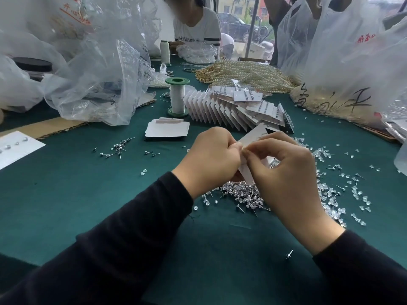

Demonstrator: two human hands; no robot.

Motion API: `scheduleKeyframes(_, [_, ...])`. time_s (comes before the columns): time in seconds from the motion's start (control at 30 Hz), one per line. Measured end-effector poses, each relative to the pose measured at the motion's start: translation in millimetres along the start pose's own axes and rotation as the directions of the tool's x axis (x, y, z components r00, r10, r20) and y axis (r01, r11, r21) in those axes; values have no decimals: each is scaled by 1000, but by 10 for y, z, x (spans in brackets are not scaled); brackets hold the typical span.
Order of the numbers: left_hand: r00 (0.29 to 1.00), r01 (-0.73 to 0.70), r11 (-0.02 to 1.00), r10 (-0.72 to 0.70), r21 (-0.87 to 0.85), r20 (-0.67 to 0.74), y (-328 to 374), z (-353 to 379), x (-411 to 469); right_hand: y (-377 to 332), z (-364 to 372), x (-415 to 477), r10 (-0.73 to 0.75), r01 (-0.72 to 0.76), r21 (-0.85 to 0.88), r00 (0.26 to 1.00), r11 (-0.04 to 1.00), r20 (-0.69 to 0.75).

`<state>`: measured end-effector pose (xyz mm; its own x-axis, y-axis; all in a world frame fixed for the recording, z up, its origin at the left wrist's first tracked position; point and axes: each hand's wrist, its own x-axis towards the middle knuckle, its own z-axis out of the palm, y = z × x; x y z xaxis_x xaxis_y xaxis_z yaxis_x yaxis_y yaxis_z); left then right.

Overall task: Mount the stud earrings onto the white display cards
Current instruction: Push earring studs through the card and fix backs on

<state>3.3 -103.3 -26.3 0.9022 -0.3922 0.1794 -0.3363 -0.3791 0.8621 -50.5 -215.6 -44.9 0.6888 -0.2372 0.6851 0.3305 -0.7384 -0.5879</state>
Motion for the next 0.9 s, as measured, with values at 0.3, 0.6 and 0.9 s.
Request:
scheduleKeyframes(0.3, [1000,0,999,0,-36,8,37,-59,12,6,-44,19,-40,39,-38,999,998,-3])
scheduleKeyframes(0.6, [997,-68,993,72,94,-35,30,-35,3,-5,-62,27,-91,92,-70,996,993,17])
scheduleKeyframes(0.9, [985,-151,968,164,199,-52,71,-39,-38,-13,-30,5,-80,82,-60,996,995,30])
